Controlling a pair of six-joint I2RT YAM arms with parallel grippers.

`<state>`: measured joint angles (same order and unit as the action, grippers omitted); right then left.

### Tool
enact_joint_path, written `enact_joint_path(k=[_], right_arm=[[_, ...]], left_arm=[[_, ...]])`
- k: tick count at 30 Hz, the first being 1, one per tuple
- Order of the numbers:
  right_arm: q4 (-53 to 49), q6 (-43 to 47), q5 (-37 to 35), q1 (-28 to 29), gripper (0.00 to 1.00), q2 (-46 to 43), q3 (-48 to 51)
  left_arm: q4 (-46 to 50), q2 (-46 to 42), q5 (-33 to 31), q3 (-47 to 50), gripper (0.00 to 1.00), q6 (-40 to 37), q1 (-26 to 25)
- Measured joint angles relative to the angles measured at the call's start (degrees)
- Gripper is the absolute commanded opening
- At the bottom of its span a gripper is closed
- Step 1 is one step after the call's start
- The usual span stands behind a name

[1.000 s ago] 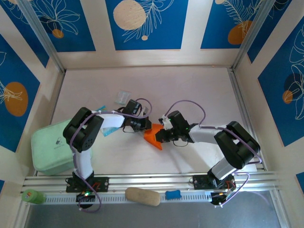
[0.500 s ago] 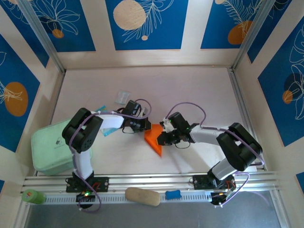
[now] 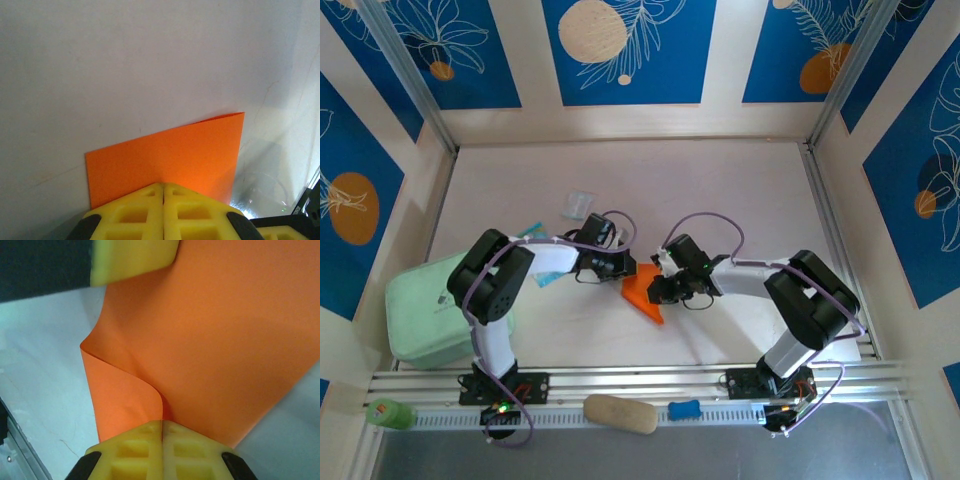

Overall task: Fold a paper plane with a square sheet of paper (pick it up from the middle)
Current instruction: Third fold the triangle at the center of the table.

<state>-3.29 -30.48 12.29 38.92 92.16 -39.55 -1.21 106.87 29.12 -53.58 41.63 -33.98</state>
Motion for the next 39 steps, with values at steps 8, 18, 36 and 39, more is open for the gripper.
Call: enact_joint_path(k=[8,18,36,39], right_arm=[[-2.14,0.02,-0.46,1.27,0.01,0.00,-0.09],[-2.58,0.00,-0.46,1.57,0.01,0.00,-0.11],[-2.36,-0.07,-0.35,1.57,0.01,1.53,-1.51],[-2.19,-0.24,-0.11,1.57,0.01,1.84,-1.60]], left_arm=[[0.00,-0.11,-0.15,0.09,0.07,0.04,0.02],[0.02,-0.22,-0.20,0.20,0.06,0.04,0.00],[0.02,-0.22,-0.22,0.20,0.07,0.04,0.00],[0.02,-0.22,-0.22,0.20,0.06,0.07,0.00]])
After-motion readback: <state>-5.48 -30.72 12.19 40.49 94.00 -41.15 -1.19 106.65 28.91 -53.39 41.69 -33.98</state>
